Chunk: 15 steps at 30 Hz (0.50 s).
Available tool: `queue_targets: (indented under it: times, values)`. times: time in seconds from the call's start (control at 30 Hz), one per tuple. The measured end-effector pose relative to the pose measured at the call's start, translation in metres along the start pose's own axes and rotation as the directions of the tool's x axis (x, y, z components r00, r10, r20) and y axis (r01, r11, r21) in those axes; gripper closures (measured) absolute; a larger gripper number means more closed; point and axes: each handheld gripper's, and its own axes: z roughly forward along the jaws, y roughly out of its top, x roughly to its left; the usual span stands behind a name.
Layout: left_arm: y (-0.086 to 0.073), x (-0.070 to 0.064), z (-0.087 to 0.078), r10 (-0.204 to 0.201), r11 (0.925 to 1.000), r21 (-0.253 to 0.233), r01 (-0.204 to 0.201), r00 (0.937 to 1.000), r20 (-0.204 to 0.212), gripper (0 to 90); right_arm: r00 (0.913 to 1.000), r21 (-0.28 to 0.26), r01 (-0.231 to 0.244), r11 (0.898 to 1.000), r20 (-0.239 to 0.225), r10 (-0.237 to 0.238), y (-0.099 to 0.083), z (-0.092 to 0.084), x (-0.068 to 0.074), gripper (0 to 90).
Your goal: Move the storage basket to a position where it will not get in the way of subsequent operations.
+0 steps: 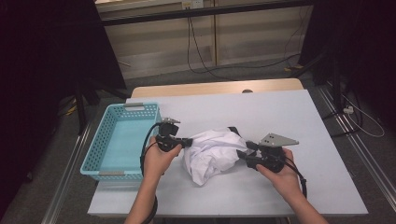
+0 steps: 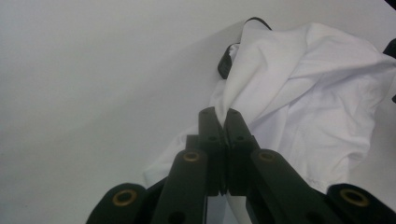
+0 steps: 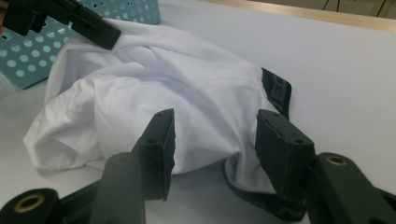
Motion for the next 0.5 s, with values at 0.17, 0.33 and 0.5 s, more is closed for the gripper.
queue_targets:
  times: [0.17,0.33,0.5]
  values:
    - [0.001,0.001,0.001,-0.004,1.0,-0.008,0.004,1.0,-0.001,88.1,0.9997,0.066,-0.021,0.998,-0.014,0.022,-0.004,-0.002,-0.004,57.3]
    - [0.0,0.005,-0.002,-0.015,0.9997,-0.017,0.015,0.9999,0.0,88.3,0.9947,0.112,-0.064,0.992,-0.073,0.072,-0.008,-0.001,-0.008,56.4]
    - [-0.001,0.004,-0.001,-0.012,0.9999,-0.01,0.012,0.9999,0.002,88.3,0.9925,0.128,-0.054,0.99,-0.102,0.068,-0.01,0.014,0.001,48.7]
